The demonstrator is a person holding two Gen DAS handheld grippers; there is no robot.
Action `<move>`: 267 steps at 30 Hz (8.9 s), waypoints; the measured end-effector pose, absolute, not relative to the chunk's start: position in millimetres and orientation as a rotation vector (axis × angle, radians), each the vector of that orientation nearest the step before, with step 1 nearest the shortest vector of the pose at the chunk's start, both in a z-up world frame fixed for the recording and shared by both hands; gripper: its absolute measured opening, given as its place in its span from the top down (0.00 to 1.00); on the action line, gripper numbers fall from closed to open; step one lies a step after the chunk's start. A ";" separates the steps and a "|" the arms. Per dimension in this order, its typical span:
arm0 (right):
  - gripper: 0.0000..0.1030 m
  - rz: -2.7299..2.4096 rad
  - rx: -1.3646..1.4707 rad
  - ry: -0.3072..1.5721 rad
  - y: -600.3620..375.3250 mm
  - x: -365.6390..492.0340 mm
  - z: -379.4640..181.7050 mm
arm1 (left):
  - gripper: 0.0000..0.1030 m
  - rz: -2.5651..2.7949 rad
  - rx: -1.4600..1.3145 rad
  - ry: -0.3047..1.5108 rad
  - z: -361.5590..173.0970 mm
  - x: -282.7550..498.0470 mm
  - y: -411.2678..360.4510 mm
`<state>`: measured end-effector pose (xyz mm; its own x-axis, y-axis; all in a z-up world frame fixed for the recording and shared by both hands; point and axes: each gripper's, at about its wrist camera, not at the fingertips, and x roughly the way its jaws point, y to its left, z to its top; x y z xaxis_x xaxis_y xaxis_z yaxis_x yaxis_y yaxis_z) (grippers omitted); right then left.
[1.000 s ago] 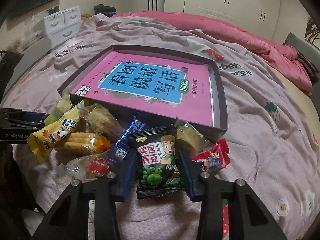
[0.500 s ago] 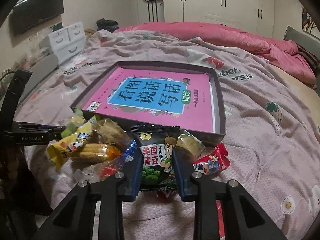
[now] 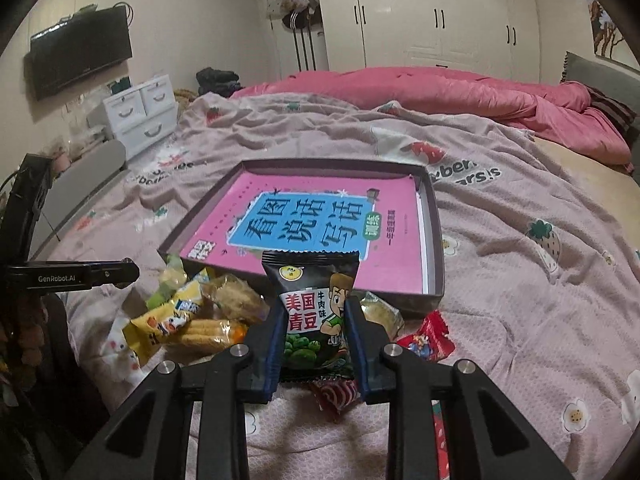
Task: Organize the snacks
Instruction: 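Close left gripper on the brown roll while right gripper grasps the green-pea bag, then carry the brown roll into the pink tray and open left gripper while right carries the pea bag, then lower the green-pea bag into the pink tray and open right gripper, then withdraw both grippers from the tray back toward the snack pile, then grasp the yellow-green milk snack bag with left gripper while right grasps the clear corn-stick bag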
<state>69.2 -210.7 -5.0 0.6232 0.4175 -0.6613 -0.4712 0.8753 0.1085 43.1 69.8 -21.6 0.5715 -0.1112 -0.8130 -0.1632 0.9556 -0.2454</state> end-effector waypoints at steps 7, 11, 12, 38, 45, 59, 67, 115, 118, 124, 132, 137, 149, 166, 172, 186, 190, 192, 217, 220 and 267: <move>0.72 0.511 -0.004 0.683 -220.8 76.0 9.3 | 0.63 0.025 -0.285 0.884 -3.9 48.4 69.6; 0.72 0.498 0.018 0.663 -226.6 84.1 13.8 | 0.63 0.021 -0.265 0.850 2.8 57.4 67.0; 0.72 0.492 0.026 0.654 -228.6 87.7 15.5 | 0.63 0.022 -0.257 0.843 4.1 60.8 66.1; 0.72 0.403 0.049 0.687 -238.5 158.3 -4.0 | 0.63 0.007 -0.234 0.888 -25.4 132.7 57.6; 0.72 0.393 0.011 0.743 -229.0 170.0 -21.4 | 0.63 -0.016 -0.220 0.916 -36.1 144.5 49.8; 0.72 0.351 -0.037 0.838 -225.4 178.1 -45.2 | 0.63 -0.057 -0.204 0.960 -51.4 151.1 40.4; 0.72 0.338 -0.042 0.870 -226.7 179.3 -51.4 | 0.63 -0.081 -0.205 0.976 -54.9 150.6 36.8; 0.63 0.327 -0.080 0.865 -224.7 173.8 -48.2 | 0.39 -0.067 -0.217 0.987 -43.2 141.8 43.0; 0.61 0.332 -0.075 0.861 -225.1 172.6 -47.1 | 0.39 -0.067 -0.223 0.985 -40.9 139.9 44.5; 0.59 0.334 -0.062 0.844 -227.9 171.3 -43.2 | 0.38 -0.061 -0.224 0.979 -36.7 136.4 45.8; 0.50 0.340 -0.037 0.809 -231.6 168.7 -34.9 | 0.33 -0.055 -0.241 0.956 -27.1 130.7 52.4; 0.50 0.346 -0.021 0.785 -233.6 165.8 -28.1 | 0.33 -0.052 -0.245 0.945 -21.3 127.6 54.7; 0.45 0.358 0.009 0.732 -241.0 153.1 -11.8 | 0.33 -0.059 -0.253 0.918 -6.7 115.6 57.6; 0.42 0.346 0.035 0.705 -250.2 129.9 1.3 | 0.33 -0.054 -0.261 0.913 1.2 98.8 59.9; 0.42 0.346 0.067 0.728 -252.4 119.8 1.6 | 0.33 -0.049 -0.237 0.915 1.7 93.7 56.4; 0.42 0.367 0.031 0.798 -236.5 98.1 -9.2 | 0.33 -0.056 -0.234 0.955 -6.1 79.2 55.5; 0.42 0.370 0.024 0.805 -234.3 95.3 -10.4 | 0.33 -0.060 -0.229 0.957 -5.3 76.1 54.3; 0.42 0.372 0.019 0.809 -233.6 94.2 -10.9 | 0.33 -0.064 -0.228 0.956 -4.6 74.5 53.9; 0.42 0.376 -0.073 0.873 -216.9 101.1 -34.7 | 0.33 -0.103 -0.264 1.024 -23.2 67.6 47.1; 0.42 0.371 -0.082 0.888 -215.4 106.8 -40.6 | 0.33 -0.106 -0.264 1.027 -25.1 69.1 46.4; 0.59 0.444 -0.040 0.898 -215.1 120.6 -47.9 | 0.65 -0.195 -0.571 1.084 -63.9 92.2 58.0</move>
